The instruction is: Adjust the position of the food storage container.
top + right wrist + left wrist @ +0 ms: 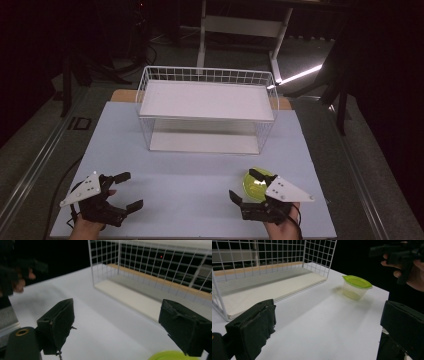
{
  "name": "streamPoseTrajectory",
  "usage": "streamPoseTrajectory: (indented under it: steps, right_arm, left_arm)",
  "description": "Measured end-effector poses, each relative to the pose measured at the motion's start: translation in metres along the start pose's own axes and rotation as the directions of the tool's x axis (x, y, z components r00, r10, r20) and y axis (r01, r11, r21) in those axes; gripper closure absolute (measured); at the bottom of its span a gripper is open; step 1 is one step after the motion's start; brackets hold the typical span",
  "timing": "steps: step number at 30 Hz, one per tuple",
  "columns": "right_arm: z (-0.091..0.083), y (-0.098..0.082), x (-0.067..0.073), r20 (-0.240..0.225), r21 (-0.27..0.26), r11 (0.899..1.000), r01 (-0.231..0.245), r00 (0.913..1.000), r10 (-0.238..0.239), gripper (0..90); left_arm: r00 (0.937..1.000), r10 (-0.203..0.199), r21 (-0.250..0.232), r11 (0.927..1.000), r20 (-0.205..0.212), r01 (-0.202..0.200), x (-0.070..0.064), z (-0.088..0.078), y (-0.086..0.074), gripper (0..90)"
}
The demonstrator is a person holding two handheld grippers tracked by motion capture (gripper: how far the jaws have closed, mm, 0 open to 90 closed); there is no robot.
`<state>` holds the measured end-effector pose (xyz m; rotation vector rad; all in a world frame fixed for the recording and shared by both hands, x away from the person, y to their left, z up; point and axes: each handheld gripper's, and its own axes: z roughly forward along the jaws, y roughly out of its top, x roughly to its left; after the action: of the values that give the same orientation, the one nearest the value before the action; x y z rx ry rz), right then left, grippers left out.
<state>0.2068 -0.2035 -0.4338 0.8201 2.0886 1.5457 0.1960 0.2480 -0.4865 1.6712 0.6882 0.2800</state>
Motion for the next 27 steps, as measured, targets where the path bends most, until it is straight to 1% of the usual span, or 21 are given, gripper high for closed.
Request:
streamPoseTrajectory:
  steps: [2, 3, 4, 5, 6, 8, 11, 13, 14, 16, 19, 20, 21, 22, 23, 24, 26, 27]
  right_arm:
    - [-0.002, 0.005, -0.005, 0.018, 0.007, 1.0, 0.005, 0.9998, -0.005, 12.2]
    - [-0.003, 0.006, -0.007, 0.038, 0.008, 1.0, 0.005, 0.9993, -0.005, 12.2]
    - [-0.003, 0.006, -0.007, 0.038, 0.008, 1.0, 0.005, 0.9993, -0.005, 12.2]
    - [-0.004, 0.008, -0.01, 0.054, 0.018, 1.0, 0.001, 0.9986, -0.002, 12.2]
    - [-0.007, 0.009, -0.016, 0.064, 0.012, 1.0, -0.015, 0.9979, 0.015, 12.3]
    - [-0.011, 0.011, -0.023, 0.075, 0.01, 0.999, -0.036, 0.9966, 0.035, 12.2]
    - [-0.016, 0.013, -0.031, 0.116, 0.012, 0.998, -0.055, 0.9919, 0.053, 12.3]
    - [-0.018, 0.013, -0.036, 0.128, 0.016, 0.998, -0.065, 0.9898, 0.062, 13.6]
    - [-0.02, 0.012, -0.039, 0.149, 0.019, 0.998, -0.065, 0.9869, 0.061, 13.5]
    - [-0.022, 0.011, -0.044, 0.163, 0.028, 0.997, -0.066, 0.9848, 0.06, 13.6]
    - [-0.026, 0.006, -0.054, 0.192, 0.04, 0.995, -0.089, 0.9782, 0.08, 15.3]
    - [-0.026, 0.004, -0.056, 0.204, 0.045, 0.995, -0.092, 0.9757, 0.081, 18.1]
    - [-0.028, 0.001, -0.059, 0.212, 0.043, 0.994, -0.096, 0.9737, 0.085, 23.5]
    - [-0.03, -0.002, -0.062, 0.234, 0.045, 0.994, -0.098, 0.9686, 0.085, 28.0]
    - [-0.032, -0.004, -0.064, 0.251, 0.051, 0.994, -0.101, 0.9643, 0.085, 29.8]
    - [-0.033, -0.006, -0.066, 0.254, 0.052, 0.993, -0.107, 0.9629, 0.09, 31.0]
    - [-0.036, -0.011, -0.071, 0.286, 0.06, 0.991, -0.123, 0.9529, 0.101, 36.4]
    - [-0.038, -0.013, -0.073, 0.293, 0.063, 0.99, -0.123, 0.951, 0.1, 37.1]
  left_arm:
    - [1.0, 0.004, 0.001, 1.0, -0.001, -0.004, -0.001, 0.0, 0.0, 0.8]
    - [1.0, 0.005, -0.001, 1.0, 0.0, -0.005, -0.001, 0.0, 0.0, 0.9]
    - [1.0, 0.005, -0.001, 1.0, 0.0, -0.005, -0.001, 0.0, 0.0, 0.9]
    - [1.0, 0.004, 0.004, 1.0, 0.004, -0.004, -0.001, 0.0, 0.0, 0.9]
    - [1.0, 0.005, 0.004, 1.0, 0.004, -0.005, -0.001, 0.001, 0.0, 0.9]
    - [1.0, 0.006, 0.005, 1.0, 0.004, -0.006, -0.002, 0.0, 0.0, 0.9]
    - [0.9999, 0.008, 0.001, 1.0, 0.007, -0.008, -0.002, 0.0, 0.0, 0.9]
    - [0.9999, 0.005, -0.002, 1.0, 0.01, -0.005, -0.002, 0.0, 0.0, 0.9]
    - [0.9999, 0.006, -0.002, 1.0, 0.009, -0.006, -0.002, 0.0, 0.0, 0.9]
    - [0.9999, 0.004, -0.003, 1.0, 0.011, -0.004, -0.001, 0.0, 0.0, 0.9]
    - [0.9999, 0.001, -0.002, 1.0, 0.012, -0.001, -0.001, 0.0, 0.0, 0.8]
    - [0.9999, 0.002, 0.0, 1.0, 0.012, -0.002, -0.001, 0.0, 0.0, 0.9]
    - [0.9999, 0.003, -0.001, 1.0, 0.013, -0.003, -0.001, 0.0, 0.0, 0.9]
    - [0.9999, 0.001, -0.004, 1.0, 0.016, -0.001, -0.002, 0.0, 0.0, 0.9]
    - [0.9998, 0.004, -0.005, 1.0, 0.018, -0.004, -0.002, 0.0, 0.0, 0.9]
    - [0.9998, 0.005, -0.005, 1.0, 0.019, -0.004, -0.003, 0.0, 0.001, 0.8]
    - [0.9998, 0.005, -0.006, 1.0, 0.021, -0.005, -0.003, 0.0, 0.001, 0.9]
    - [0.9997, 0.005, -0.006, 1.0, 0.022, -0.005, -0.003, 0.001, 0.001, 0.8]
